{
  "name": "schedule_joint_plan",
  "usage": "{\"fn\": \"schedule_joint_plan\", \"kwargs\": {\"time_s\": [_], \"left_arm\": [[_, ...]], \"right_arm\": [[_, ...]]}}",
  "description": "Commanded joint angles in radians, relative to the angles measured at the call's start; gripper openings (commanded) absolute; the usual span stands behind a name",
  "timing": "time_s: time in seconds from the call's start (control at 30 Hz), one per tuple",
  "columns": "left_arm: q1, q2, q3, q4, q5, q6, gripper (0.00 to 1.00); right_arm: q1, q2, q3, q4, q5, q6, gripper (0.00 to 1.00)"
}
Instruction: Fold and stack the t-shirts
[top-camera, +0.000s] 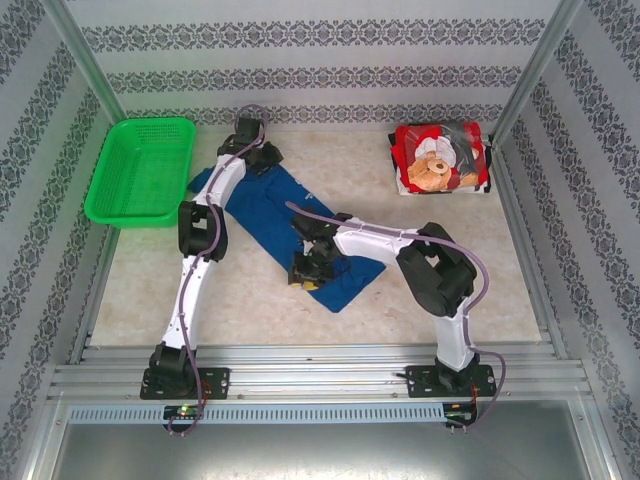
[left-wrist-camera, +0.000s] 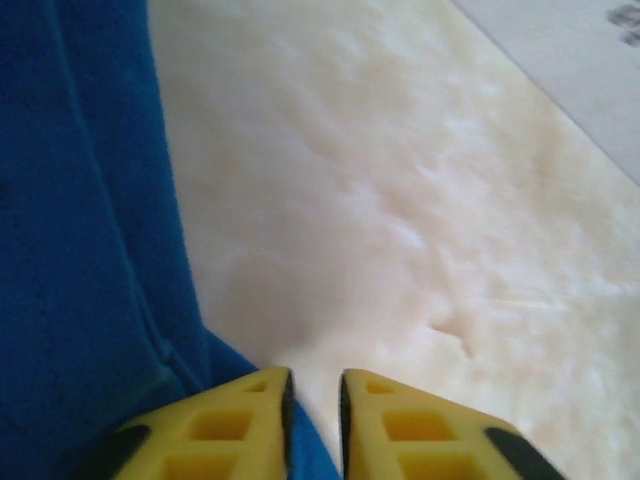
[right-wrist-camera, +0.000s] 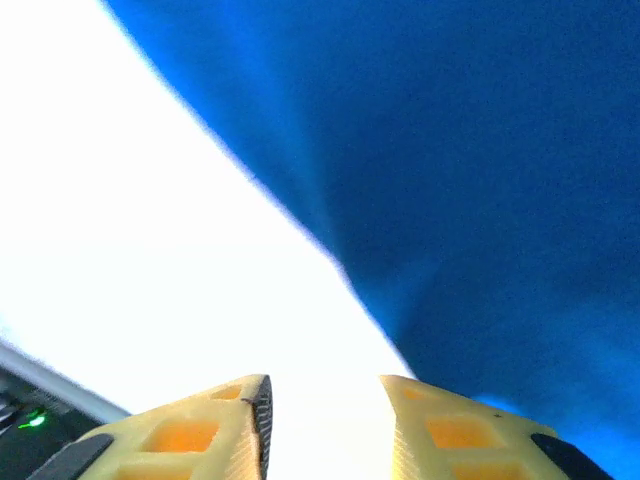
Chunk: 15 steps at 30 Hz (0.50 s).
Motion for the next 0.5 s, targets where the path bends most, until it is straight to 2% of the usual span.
{"fn": "schedule_joint_plan", "kwargs": {"time_s": [0.0, 0.1, 0.17, 0.23, 0.33, 0.47], "left_arm": [[-0.02, -0.054, 0.003, 0.069, 0.177, -0.07, 0.34], [-0.004, -0.189, -0.039, 0.053, 0.2, -0.066, 0.61], [0.008, -0.289, -0.08, 0.018, 0.168, -0.036, 0.67], [0.014, -0.388, -0.157, -0.015, 0.103, -0.004, 0.68], [0.003, -0.514, -0.318, -0.081, -0.013, 0.023, 0.67], [-0.04, -0.601, -0.607, -0.017, -0.169, 0.018, 0.54]], "right_arm": [[-0.025, -0.139, 0.004, -0.041, -0.012, 0.089, 0.38], [-0.061, -0.271, -0.031, -0.12, 0.072, 0.015, 0.47], [-0.108, -0.28, -0.022, -0.182, 0.09, -0.1, 0.48], [-0.164, -0.232, 0.02, -0.255, 0.139, -0.248, 0.48], [-0.254, -0.132, 0.079, -0.278, 0.183, -0.426, 0.43], [-0.332, 0.003, 0.163, -0.264, 0.187, -0.54, 0.36]]}}
